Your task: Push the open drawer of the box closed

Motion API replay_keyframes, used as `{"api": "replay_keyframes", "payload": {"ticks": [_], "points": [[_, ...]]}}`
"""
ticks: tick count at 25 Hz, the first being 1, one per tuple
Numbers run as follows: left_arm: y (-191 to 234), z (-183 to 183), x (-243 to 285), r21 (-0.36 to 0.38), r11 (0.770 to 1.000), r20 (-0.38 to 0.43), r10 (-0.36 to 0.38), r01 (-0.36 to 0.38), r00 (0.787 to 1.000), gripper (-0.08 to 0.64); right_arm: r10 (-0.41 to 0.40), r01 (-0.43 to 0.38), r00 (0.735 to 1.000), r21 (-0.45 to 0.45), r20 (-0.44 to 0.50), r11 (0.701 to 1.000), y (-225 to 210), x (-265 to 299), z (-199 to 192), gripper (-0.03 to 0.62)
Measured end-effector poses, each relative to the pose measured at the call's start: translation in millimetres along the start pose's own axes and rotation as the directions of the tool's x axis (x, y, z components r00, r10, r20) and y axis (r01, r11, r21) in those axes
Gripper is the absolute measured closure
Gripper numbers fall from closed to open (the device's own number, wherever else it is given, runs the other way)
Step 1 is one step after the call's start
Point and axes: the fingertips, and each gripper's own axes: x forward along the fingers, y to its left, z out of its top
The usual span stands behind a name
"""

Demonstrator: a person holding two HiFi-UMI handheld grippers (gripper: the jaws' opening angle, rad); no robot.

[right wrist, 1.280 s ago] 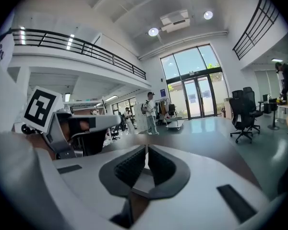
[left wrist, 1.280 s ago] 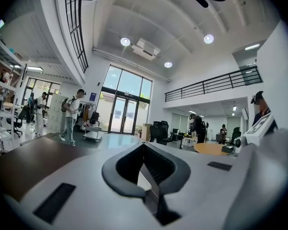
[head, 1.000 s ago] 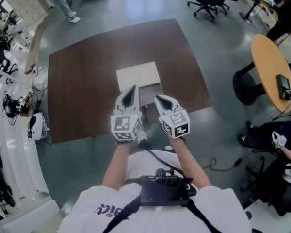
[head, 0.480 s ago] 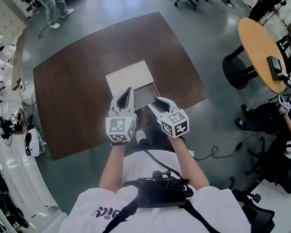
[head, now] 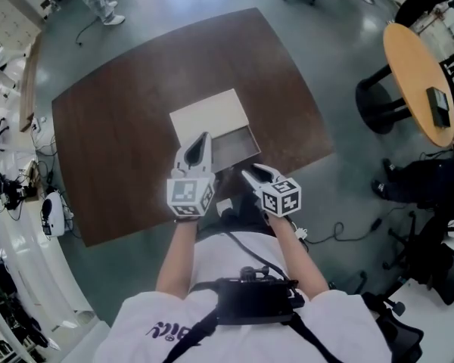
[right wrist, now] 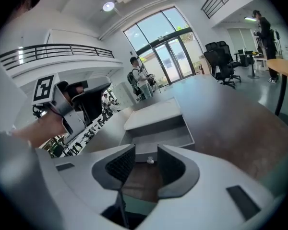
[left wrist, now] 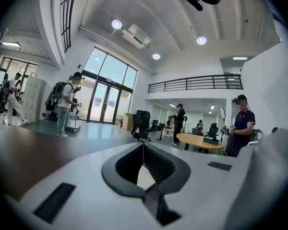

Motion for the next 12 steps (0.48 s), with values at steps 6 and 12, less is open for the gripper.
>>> {"api": "replay_keyframes", "payload": {"ticks": [6,12], "points": [[13,-14,3,-0.017,0.999,-0.034,0.029,-0.029,0.999,0.549,0.009,-0.004,0.995,0.047,-0.1,0.999,-12,29,-36,0.456],[8,-23,3,-0.008,0.999,-0.063,0.034,-0.035,0.997,0.549,0.044,-0.028,0.987,0.105,-0.157,0.994,-18,57,-58,0.456]]}}
